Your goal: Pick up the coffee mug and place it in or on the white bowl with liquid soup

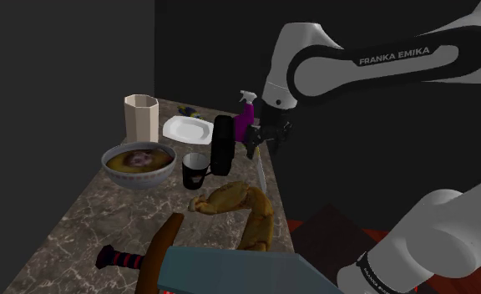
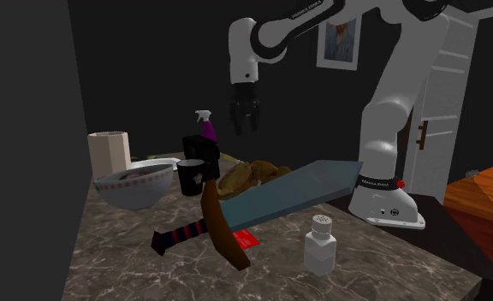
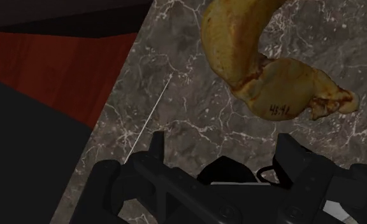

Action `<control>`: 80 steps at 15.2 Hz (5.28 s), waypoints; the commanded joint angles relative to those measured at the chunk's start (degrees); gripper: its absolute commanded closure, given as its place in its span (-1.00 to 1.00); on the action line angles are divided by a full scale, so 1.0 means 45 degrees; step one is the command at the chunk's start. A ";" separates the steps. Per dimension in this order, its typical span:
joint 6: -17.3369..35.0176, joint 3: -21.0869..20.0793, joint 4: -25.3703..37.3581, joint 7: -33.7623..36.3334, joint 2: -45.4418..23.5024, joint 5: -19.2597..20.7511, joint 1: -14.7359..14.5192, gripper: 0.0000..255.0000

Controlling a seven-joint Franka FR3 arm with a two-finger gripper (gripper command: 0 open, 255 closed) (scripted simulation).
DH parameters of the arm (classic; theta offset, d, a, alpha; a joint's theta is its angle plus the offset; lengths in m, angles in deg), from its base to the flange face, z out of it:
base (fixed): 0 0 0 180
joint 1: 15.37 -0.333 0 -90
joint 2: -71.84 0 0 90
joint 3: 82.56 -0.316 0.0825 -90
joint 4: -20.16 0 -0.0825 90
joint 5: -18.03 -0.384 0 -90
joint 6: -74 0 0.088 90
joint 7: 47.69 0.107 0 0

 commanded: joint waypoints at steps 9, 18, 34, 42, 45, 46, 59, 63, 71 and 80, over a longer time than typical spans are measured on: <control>0.2605 -0.1339 0.2974 0.4313 -0.4948 0.2806 0.0009 -1.00; 0.3816 -0.1157 0.3436 0.5536 -0.6702 0.4107 -0.0277 -1.00; 0.3828 -0.1194 0.3437 0.5494 -0.6717 0.4119 -0.0188 1.00; 0.3160 -0.1345 0.3690 0.5282 -0.6248 0.3790 -0.0110 1.00; 0.2709 -0.1393 0.3890 0.5117 -0.5957 0.3580 -0.0071 1.00; 0.2558 -0.1406 0.3962 0.5064 -0.5865 0.3514 -0.0061 1.00; 0.0524 -0.1481 0.5166 0.4516 -0.4905 0.2859 0.0024 1.00; -0.0120 -0.1485 0.5635 0.4394 -0.4702 0.2728 0.0037 1.00; -0.1332 -0.1606 0.7031 0.4552 -0.4926 0.2796 -0.0097 1.00; -0.3974 -0.2052 1.3680 0.6799 -0.9627 0.4966 -0.2378 1.00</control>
